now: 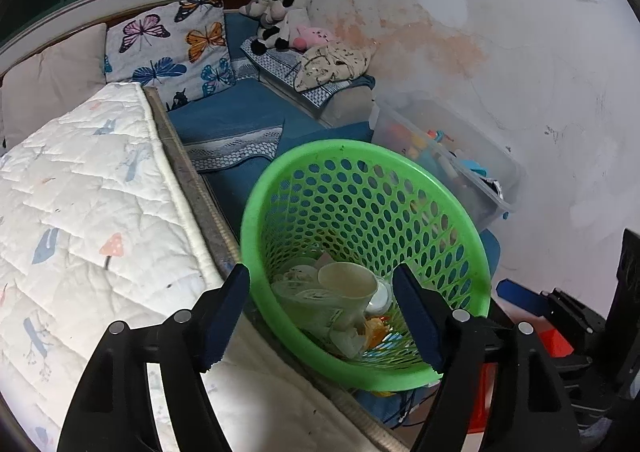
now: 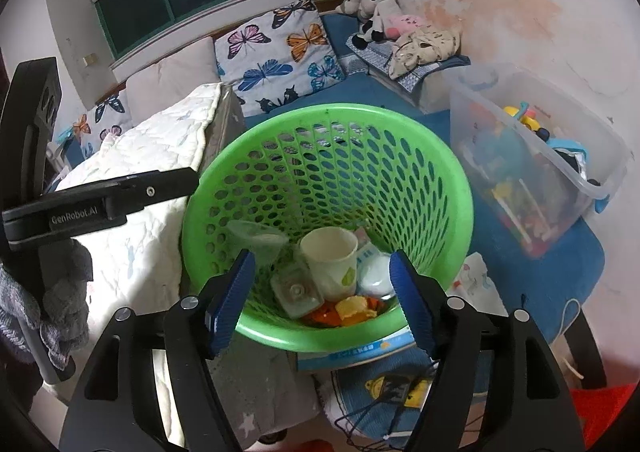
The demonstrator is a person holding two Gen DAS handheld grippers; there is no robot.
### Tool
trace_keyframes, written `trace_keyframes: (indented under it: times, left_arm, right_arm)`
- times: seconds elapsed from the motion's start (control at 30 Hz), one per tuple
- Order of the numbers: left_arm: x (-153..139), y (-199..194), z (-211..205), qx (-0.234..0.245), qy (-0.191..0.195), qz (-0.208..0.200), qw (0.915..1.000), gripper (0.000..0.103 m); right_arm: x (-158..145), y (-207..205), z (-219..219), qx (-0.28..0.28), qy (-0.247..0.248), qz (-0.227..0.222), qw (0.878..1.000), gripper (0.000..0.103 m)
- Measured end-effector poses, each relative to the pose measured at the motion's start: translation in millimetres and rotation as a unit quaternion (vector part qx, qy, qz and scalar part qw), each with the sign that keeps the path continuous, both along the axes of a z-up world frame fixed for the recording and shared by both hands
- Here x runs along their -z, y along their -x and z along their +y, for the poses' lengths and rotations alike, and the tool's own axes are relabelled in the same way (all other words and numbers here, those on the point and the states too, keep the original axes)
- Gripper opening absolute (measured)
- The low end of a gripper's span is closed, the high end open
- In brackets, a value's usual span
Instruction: Collect trash
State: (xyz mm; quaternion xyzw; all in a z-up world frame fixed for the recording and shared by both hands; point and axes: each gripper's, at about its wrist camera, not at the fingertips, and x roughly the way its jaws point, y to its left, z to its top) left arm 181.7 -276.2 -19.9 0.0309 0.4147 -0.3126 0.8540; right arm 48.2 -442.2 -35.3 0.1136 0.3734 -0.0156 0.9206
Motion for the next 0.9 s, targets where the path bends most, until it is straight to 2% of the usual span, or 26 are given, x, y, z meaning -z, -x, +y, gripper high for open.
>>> trace_keyframes:
  times: [0.17,0.57,0.63,0.7,0.9]
  left_arm:
    - [-8.4,6.8,25.4,-0.019,0.003,-0.010,0.9998,0.071]
    - [-27.5,34.5,107.4,-0.092,-0.002,-0.047,0.9947,0.076]
    - [-31.7,42.1,121.7,-0.105,-0.005,-0.061,0.9926,0.082]
    - [-35.1,50.2,135.3,-0.118,-0.007,-0.072,0.9904,0.082]
    - [-42.8,70.5,175.8,-0.157,-0.008,-0.095,0.9830,0.091]
  right_arm:
    - [-2.8,2.6,19.0,-0.018,-0.004,-0.006,1.000,0.074]
    - [-13.6,5.9,81.7,-0.055,0.025,-0.019,0.998,0.084]
    - [-16.2,6.6,91.7,-0.061,0.024,-0.023,0.998,0.085]
    - [-18.2,6.5,99.9,-0.068,0.021,-0.025,0.997,0.086]
    - [-23.1,6.5,122.4,-0.082,0.021,-0.031,0.996,0.090]
